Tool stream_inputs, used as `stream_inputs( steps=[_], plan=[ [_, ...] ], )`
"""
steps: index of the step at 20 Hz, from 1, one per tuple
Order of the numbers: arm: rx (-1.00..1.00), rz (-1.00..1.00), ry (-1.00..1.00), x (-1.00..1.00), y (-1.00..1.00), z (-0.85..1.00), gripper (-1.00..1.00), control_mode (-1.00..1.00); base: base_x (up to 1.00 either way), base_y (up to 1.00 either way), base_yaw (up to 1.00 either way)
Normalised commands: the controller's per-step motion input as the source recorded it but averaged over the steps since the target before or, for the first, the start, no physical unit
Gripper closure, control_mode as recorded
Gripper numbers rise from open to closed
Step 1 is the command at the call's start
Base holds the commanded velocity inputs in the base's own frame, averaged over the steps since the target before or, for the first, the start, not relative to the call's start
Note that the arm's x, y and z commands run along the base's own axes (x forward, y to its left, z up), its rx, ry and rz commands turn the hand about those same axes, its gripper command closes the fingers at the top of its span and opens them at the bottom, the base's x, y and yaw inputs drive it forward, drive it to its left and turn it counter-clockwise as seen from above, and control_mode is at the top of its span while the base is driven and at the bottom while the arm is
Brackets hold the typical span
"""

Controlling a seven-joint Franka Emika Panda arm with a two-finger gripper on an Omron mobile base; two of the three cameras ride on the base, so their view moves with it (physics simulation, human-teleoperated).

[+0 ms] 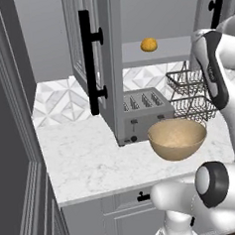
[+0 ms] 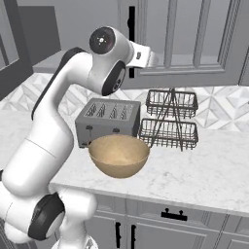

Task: Open the cabinet, pick up the bread from the cabinet and place it in the basket. Then move the basket to the dining counter.

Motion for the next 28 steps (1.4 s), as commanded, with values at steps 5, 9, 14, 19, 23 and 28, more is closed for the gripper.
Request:
stream_inputs(
  steps=[5,9,14,19,23,28],
  plan=[
    [0.00,-0.01,0.00,-0.70,-0.40,0.04,1.00,-1.00,0.00,0.00,0.00],
    [0.01,-0.02,0.00,-0.75,-0.45,0.04,1.00,-1.00,0.00,0.00,0.00],
    [0.00,-0.01,0.00,-0.76,-0.22,0.07,-1.00,-1.00,0.00,0.00,0.00],
    [-0.22,-0.04,0.04,-0.81,0.67,0.03,-1.00,-1.00,0.00,0.00,0.00],
    [-0.55,-0.09,0.15,-0.11,1.00,0.00,-1.00,-1.00,0.00,0.00,0.00],
    [-0.45,-0.10,0.21,0.73,1.00,0.00,-1.00,-1.00,0.00,0.00,0.00]
  ],
)
